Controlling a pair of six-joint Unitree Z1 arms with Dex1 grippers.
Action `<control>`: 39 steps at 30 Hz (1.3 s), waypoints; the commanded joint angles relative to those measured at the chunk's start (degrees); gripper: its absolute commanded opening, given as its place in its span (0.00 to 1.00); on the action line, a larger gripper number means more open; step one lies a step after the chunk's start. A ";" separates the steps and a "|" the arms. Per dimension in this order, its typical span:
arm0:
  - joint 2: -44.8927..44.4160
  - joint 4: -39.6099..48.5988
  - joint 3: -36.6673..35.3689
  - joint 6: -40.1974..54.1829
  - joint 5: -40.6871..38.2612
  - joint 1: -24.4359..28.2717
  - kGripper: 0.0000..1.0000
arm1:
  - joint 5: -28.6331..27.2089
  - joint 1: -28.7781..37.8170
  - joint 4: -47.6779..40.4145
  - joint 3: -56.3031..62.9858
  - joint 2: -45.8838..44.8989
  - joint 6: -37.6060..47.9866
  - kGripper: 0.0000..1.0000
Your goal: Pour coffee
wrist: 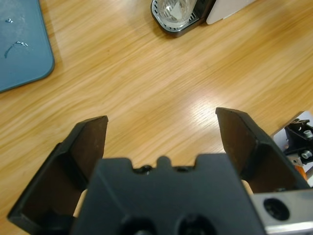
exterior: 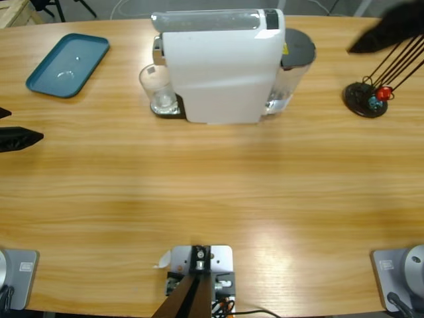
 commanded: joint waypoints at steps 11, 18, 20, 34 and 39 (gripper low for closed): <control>-13.50 -23.84 15.16 3.56 9.28 0.15 0.93 | -2.43 -1.47 4.65 -19.95 16.98 -2.68 0.00; -11.83 -27.41 16.96 2.65 9.49 0.15 0.93 | -2.06 -2.03 5.06 -20.76 18.43 -2.61 0.00; -11.47 -27.41 16.96 2.65 9.49 0.15 0.93 | -1.58 -2.02 5.60 -21.78 19.73 -2.43 0.00; -8.96 -27.60 16.69 2.66 9.14 0.15 0.93 | -0.32 -0.75 10.46 -30.72 28.23 -2.68 0.00; -8.66 -27.64 16.69 2.63 9.11 0.15 0.93 | -0.35 -0.24 11.21 -32.59 29.34 -2.68 0.00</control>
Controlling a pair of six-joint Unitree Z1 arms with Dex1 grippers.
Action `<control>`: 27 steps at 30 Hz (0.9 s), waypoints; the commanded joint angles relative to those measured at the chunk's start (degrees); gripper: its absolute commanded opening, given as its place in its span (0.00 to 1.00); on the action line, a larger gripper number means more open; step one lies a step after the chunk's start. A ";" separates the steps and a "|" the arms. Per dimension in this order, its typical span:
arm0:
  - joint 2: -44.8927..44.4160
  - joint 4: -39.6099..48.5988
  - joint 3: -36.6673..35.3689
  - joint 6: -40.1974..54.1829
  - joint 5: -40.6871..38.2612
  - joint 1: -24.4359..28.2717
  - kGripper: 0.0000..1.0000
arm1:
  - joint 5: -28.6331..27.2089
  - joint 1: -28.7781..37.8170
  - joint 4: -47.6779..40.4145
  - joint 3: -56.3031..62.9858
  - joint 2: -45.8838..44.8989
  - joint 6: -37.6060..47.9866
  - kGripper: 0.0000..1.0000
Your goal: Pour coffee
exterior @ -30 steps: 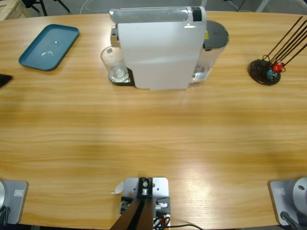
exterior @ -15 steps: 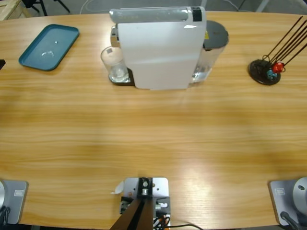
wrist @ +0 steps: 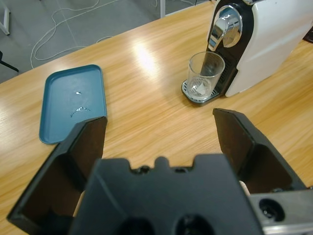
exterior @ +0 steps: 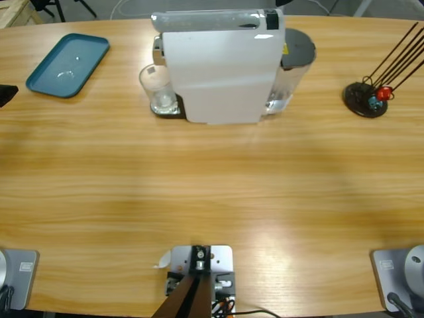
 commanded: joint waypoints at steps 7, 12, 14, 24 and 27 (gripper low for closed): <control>1.69 -0.81 1.89 -0.42 0.42 0.14 0.93 | 0.79 1.51 1.76 -2.76 5.33 -0.56 0.00; 1.69 -0.79 1.89 -0.44 0.40 0.14 0.93 | 0.91 1.61 1.88 -2.25 5.86 -0.47 0.00; 1.60 -0.78 1.89 -0.44 0.38 0.14 0.93 | 0.93 1.61 1.88 -2.29 5.81 -0.47 0.00; 1.57 -0.78 1.93 -0.42 0.33 0.14 0.93 | 0.51 1.61 1.44 0.19 4.77 -0.36 0.00; 1.60 -0.78 1.91 -0.40 0.33 0.14 0.93 | 0.65 1.61 0.83 1.47 4.68 -0.03 0.00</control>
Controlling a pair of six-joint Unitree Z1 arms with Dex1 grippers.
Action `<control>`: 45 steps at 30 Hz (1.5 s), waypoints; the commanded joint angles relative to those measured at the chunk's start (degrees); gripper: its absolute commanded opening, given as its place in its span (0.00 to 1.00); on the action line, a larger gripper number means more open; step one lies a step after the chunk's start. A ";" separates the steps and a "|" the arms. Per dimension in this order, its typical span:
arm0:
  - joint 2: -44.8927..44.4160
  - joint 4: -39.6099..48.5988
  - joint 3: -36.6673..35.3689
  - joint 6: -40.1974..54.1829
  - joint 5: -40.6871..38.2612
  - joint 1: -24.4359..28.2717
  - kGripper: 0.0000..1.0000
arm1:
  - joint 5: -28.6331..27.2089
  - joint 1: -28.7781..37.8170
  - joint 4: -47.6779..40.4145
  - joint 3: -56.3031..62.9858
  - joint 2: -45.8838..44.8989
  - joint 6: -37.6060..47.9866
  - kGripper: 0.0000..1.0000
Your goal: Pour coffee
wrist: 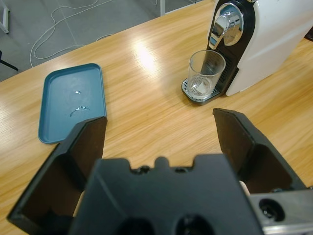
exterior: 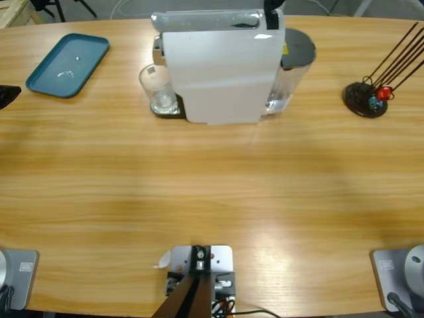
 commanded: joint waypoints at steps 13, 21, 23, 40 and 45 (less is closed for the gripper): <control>1.32 -0.64 1.94 -0.40 0.33 -0.06 0.93 | 1.10 0.72 -5.54 12.08 -0.10 1.27 0.00; 1.37 -0.59 1.98 -0.42 0.24 -0.13 0.93 | 1.97 1.41 -7.17 13.63 0.03 1.73 0.00; 1.42 -0.59 1.96 -0.44 0.24 -0.13 0.93 | 2.55 1.48 -7.17 13.51 0.15 1.73 0.00; 1.33 -0.41 1.89 -0.44 0.24 -0.13 0.94 | -6.79 1.39 5.15 -3.91 -3.35 0.31 1.00; 1.07 -0.41 1.89 -0.44 0.24 -0.13 1.00 | -6.35 1.39 5.39 -3.91 -3.63 0.32 1.00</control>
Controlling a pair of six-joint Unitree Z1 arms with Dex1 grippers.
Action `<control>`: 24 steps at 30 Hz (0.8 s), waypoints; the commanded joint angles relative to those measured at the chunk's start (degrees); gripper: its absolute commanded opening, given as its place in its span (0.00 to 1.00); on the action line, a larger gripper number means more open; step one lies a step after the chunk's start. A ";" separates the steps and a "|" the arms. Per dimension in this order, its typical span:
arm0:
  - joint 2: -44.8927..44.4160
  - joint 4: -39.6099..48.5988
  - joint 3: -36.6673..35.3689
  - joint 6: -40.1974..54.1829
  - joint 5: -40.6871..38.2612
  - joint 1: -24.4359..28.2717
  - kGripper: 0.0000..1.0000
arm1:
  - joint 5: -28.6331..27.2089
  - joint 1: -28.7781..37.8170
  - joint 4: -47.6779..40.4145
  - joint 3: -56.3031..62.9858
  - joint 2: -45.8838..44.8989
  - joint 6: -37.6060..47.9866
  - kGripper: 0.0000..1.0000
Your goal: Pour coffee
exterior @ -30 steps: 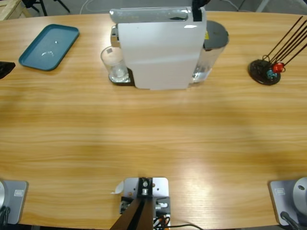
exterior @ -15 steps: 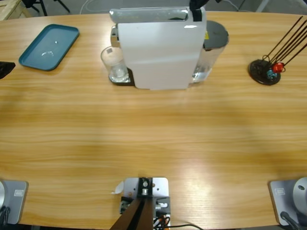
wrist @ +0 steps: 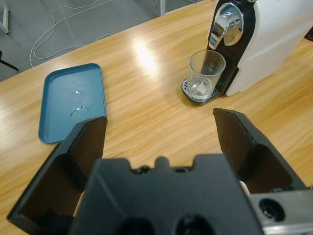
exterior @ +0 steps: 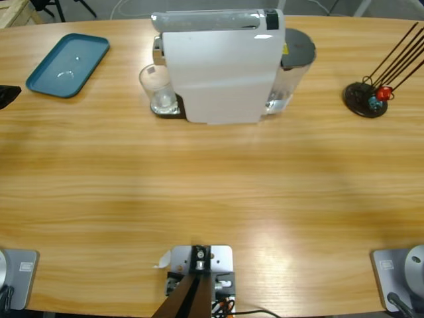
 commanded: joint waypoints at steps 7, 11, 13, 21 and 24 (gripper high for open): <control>0.93 -0.33 1.89 -0.44 0.24 -0.12 1.00 | 1.20 0.64 1.36 -0.77 1.38 0.18 0.99; 1.07 -0.24 1.89 -0.44 0.15 -0.12 1.00 | 2.13 0.64 1.27 -3.02 4.02 -2.35 0.00; 1.22 -0.24 1.89 -0.44 0.15 -0.12 0.99 | 1.55 0.64 1.27 -3.51 5.25 -2.30 0.00; 1.51 -0.24 1.89 -0.44 0.15 -0.12 0.99 | 1.29 0.64 0.88 -1.42 6.89 -1.90 0.00; 1.61 -0.24 1.87 -0.44 -0.18 -0.12 0.99 | 1.60 0.55 -0.02 0.49 6.69 -1.37 0.00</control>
